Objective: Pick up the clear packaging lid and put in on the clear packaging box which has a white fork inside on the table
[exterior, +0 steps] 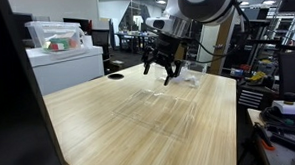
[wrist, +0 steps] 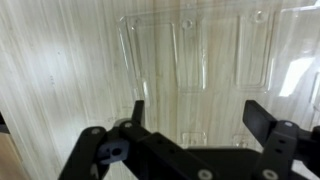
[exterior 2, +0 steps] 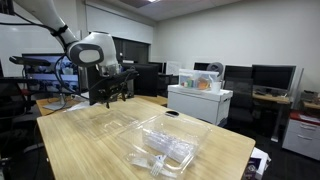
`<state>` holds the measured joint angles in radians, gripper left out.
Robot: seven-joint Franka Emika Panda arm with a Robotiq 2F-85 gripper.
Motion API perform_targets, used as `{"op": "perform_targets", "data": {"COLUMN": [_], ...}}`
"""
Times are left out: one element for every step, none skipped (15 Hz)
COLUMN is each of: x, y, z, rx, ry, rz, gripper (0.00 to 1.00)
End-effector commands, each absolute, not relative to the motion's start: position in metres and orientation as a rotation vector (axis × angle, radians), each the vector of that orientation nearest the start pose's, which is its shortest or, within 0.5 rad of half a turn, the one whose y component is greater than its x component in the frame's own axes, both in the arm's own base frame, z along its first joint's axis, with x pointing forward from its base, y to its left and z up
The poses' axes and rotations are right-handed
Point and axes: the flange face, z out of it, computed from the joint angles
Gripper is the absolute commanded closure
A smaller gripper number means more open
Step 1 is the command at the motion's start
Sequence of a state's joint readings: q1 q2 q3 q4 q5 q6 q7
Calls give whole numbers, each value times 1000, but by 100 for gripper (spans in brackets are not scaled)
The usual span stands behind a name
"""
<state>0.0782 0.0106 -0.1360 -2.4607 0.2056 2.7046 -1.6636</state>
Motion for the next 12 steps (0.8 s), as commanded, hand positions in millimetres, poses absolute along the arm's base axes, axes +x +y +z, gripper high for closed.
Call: {"op": "perform_targets", "data": {"x": [516,520,523,525,526,525,525,524,523,522,521,521], "y": [-44,-43,-41,-38,-35,-31,-28,-26,-24,-24,-23,-26], "z": [300,294,287,280,274,268,263,257,252,247,244,241], "rx": [-2362,-2346,-2327,-2309,-2297,-2287,-2277,-2269,-2263,-2259,-2252,-2251], "ry": [-2183,-2199,-2213,-2221,-2222,-2223,-2223,-2223,-2222,-2219,-2219,-2220], "rz": [-346,-337,-329,-318,-309,-297,-286,-276,-268,-259,-249,-239], "gripper": [0,0,0,0,0,0,0,0,0,0,0,0]}}
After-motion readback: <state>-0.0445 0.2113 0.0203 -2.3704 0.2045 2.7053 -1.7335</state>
